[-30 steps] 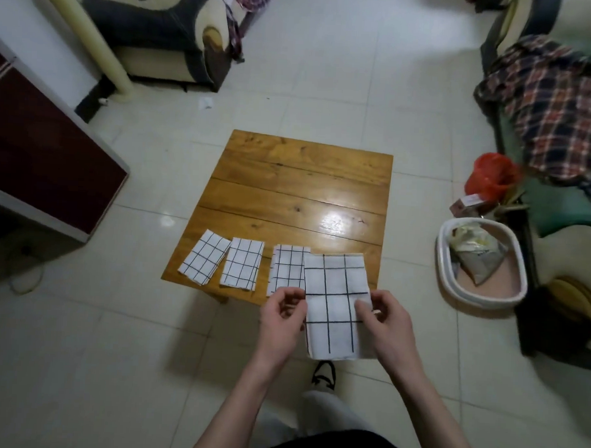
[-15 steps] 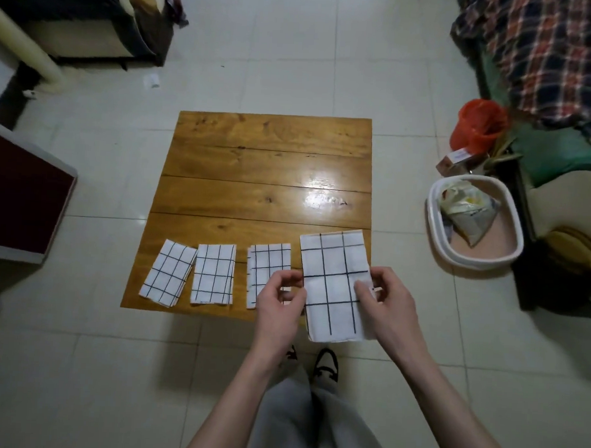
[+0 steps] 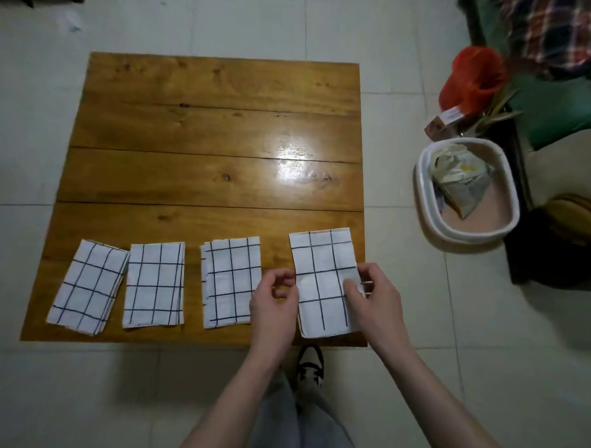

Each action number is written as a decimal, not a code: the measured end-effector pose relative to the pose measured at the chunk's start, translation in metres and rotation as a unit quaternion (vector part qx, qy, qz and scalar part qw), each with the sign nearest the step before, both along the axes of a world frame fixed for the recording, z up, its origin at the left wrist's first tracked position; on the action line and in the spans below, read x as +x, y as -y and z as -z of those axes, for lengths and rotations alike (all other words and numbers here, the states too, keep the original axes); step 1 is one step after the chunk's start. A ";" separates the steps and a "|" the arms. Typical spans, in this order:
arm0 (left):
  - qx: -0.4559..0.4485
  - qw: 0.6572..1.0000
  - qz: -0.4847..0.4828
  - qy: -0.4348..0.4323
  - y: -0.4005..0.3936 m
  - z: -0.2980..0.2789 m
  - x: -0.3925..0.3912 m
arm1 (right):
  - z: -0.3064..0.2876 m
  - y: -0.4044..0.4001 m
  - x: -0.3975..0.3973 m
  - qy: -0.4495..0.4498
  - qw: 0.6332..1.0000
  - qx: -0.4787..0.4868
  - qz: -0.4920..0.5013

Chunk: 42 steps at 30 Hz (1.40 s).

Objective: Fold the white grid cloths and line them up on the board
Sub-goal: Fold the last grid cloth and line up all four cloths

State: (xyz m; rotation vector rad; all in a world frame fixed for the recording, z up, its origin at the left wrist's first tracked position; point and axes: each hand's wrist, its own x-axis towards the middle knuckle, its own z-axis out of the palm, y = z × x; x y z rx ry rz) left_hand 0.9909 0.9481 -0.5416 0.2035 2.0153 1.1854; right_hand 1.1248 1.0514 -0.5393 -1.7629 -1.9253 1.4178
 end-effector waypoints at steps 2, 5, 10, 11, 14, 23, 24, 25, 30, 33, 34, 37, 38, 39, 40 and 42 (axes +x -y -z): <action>-0.021 1.000 -0.008 0.000 -0.003 0.020 0.002 | 0.018 -0.002 0.000 0.010 1.000 -0.007 0.004; -0.045 0.999 -0.025 -0.008 -0.007 0.044 0.005 | 0.039 -0.003 0.002 0.019 1.000 -0.022 0.009; -0.101 0.995 0.008 -0.014 -0.017 0.068 0.001 | 0.061 -0.003 0.007 0.028 0.999 -0.043 0.009; -0.114 0.993 0.018 -0.010 -0.019 0.072 0.000 | 0.064 -0.003 0.008 0.029 0.998 -0.048 0.010; -0.146 0.988 0.044 0.009 -0.027 0.079 0.000 | 0.068 -0.005 0.012 0.034 0.998 -0.057 0.008; -0.158 0.979 0.125 -0.037 -0.017 0.028 -0.012 | 0.032 -0.001 0.021 0.042 0.999 -0.034 0.001; -0.147 0.980 0.125 -0.048 -0.013 0.015 -0.014 | 0.020 0.003 0.021 0.035 0.999 -0.025 -0.004; -0.136 0.981 0.126 -0.060 -0.008 0.000 -0.015 | 0.007 0.007 0.021 0.026 0.999 -0.015 -0.011; -0.036 0.988 0.111 -0.098 0.022 -0.081 -0.007 | -0.074 0.037 0.015 0.013 0.985 0.114 -0.127; 0.001 0.983 0.108 -0.147 0.046 -0.130 -0.001 | -0.124 0.056 0.010 0.001 0.958 0.212 -0.192; 0.009 0.978 0.109 -0.176 0.055 -0.144 0.000 | -0.139 0.061 0.007 -0.003 0.948 0.244 -0.205; 0.026 0.959 0.100 -0.263 0.084 -0.183 -0.004 | -0.179 0.076 -0.001 -0.005 0.922 0.314 -0.227; 0.024 0.952 0.095 -0.291 0.094 -0.194 -0.009 | -0.192 0.081 -0.004 -0.007 0.916 0.325 -0.236; 0.018 0.944 0.091 -0.317 0.105 -0.204 -0.013 | -0.203 0.086 -0.007 -0.006 0.909 0.337 -0.244; 0.010 0.937 0.086 -0.338 0.117 -0.214 -0.019 | -0.213 0.091 -0.010 -0.003 0.902 0.350 -0.253; -0.010 0.922 0.078 -0.379 0.141 -0.229 -0.032 | -0.231 0.102 -0.019 0.007 0.891 0.370 -0.264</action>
